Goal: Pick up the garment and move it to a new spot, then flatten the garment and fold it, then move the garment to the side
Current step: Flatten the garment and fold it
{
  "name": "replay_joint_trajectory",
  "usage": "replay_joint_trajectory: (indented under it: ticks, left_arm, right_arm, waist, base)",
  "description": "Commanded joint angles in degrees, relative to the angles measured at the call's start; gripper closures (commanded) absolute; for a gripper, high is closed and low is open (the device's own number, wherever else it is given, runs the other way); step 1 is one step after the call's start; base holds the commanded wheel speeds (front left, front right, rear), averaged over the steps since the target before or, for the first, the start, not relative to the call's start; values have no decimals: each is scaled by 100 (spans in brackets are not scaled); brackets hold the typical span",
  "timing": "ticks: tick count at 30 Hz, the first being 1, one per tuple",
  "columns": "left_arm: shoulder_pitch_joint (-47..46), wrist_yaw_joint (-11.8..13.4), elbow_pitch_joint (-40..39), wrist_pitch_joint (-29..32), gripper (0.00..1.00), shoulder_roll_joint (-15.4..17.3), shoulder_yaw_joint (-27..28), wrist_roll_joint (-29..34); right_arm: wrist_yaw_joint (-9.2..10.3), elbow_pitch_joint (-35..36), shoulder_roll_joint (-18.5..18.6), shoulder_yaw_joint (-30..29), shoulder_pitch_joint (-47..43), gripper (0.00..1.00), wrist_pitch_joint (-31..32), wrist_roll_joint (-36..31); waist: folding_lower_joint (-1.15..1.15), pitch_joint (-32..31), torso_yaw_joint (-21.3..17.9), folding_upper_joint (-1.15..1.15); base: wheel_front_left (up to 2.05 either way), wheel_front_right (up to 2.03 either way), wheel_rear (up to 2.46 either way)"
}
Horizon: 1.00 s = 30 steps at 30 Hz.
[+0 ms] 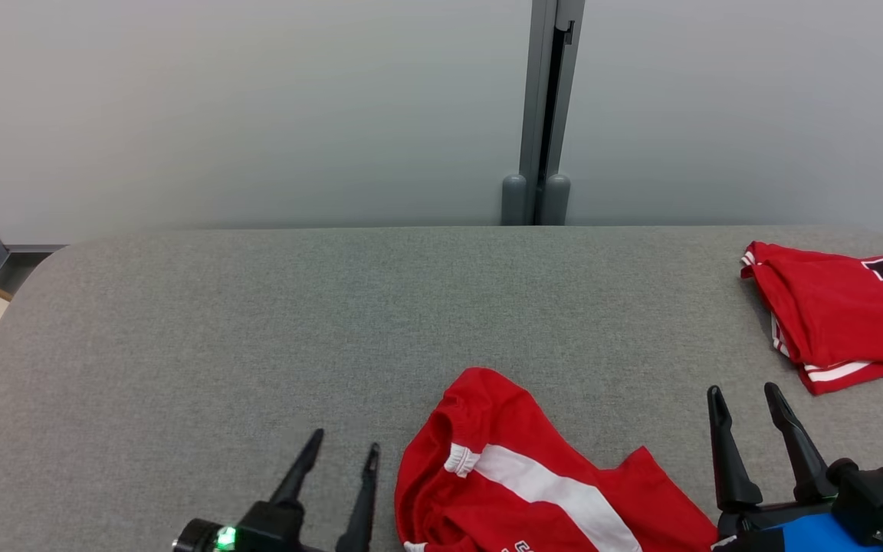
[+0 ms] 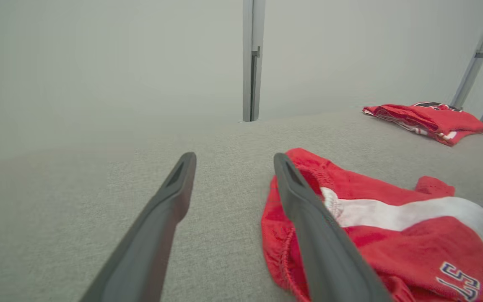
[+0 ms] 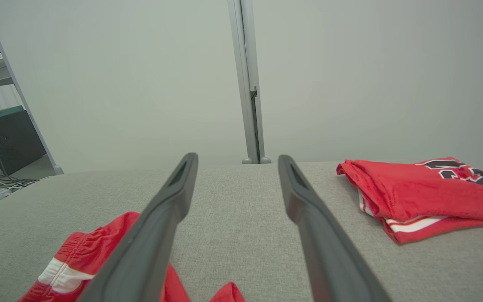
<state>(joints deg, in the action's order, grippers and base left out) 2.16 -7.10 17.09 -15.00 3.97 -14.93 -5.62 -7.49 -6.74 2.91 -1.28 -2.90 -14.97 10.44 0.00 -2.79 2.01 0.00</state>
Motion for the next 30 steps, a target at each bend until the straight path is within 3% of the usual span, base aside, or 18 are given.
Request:
replay_joint_trajectory:
  ticks: [1, 14, 20, 28, 29, 30]
  left_arm:
    - [-109, -41, 42, -25, 0, 37, -168, 37]
    - [-470, -37, 552, 240, 0, 433, -2358, -673]
    - [-533, -37, 1055, 340, 0, 605, -2731, -972]
    - [-774, -37, 1781, 342, 0, 477, -2963, -1209]
    - [-813, -37, 1893, 352, 7, 460, -3012, -1240]
    - [-872, -38, 1991, 333, 39, 438, -3051, -1274]
  right_arm:
    - [0, -10, -1, 1, 31, 0, -27, -3]
    - [0, -96, 0, 39, 13, 0, -28, 55]
    - [0, -121, 0, 52, 29, 0, -28, 67]
    - [0, -177, 0, 96, 84, 0, -28, 70]
    - [0, -186, 0, 94, 88, 0, -28, 67]
    - [0, -191, 0, 96, 92, 0, -29, 61]
  waist:
    - [0, -5, -8, 0]
    - [0, 61, -259, 0]
    - [0, 88, -368, 0]
    - [0, 125, -435, 0]
    - [0, 127, -435, 0]
    - [0, 130, -436, 0]
  base:
    - [0, 0, 0]
    - [0, 0, 0]
    - [0, 0, 0]
    - [0, 0, 0]
    - [0, 0, 0]
    - [0, 0, 0]
